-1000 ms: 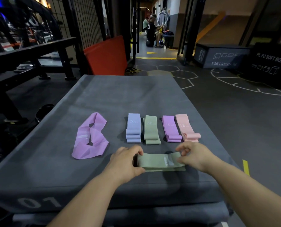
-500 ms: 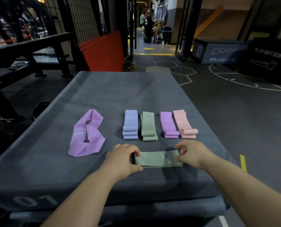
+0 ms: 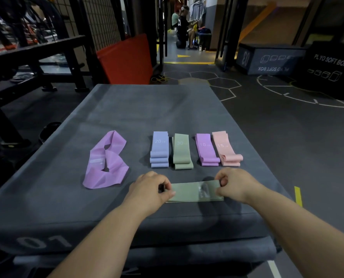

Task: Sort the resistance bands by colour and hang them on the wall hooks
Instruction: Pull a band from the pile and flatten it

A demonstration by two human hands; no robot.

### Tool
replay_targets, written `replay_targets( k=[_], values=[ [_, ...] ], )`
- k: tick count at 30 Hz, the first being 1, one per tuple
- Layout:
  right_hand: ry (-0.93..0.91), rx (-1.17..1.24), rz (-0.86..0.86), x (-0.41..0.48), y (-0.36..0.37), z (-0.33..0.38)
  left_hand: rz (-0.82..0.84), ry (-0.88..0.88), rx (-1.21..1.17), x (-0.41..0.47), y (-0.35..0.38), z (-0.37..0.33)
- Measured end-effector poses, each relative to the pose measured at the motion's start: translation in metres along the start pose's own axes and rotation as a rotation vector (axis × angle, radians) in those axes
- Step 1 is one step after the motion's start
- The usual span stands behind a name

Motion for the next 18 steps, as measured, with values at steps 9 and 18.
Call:
replay_targets(
  k=[9,18],
  values=[
    [-0.024,0.070,0.019,0.0011,-0.0001,-0.0004,0.013,-0.105,-0.072,0.0001,0.0030,-0.0014],
    [-0.039,0.032,0.004,-0.0031,-0.0025,0.0010,0.070,-0.173,-0.107,0.0027,0.0006,-0.0062]
  ],
)
Point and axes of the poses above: each hand's wrist, its own x-axis towards the middle knuckle, its own y-axis out of the palm, z = x × y, the point moved 2 cm from there along x, towards the middle knuckle, and after that the axes turned 3 degrees about x, right-handed, at the moved point
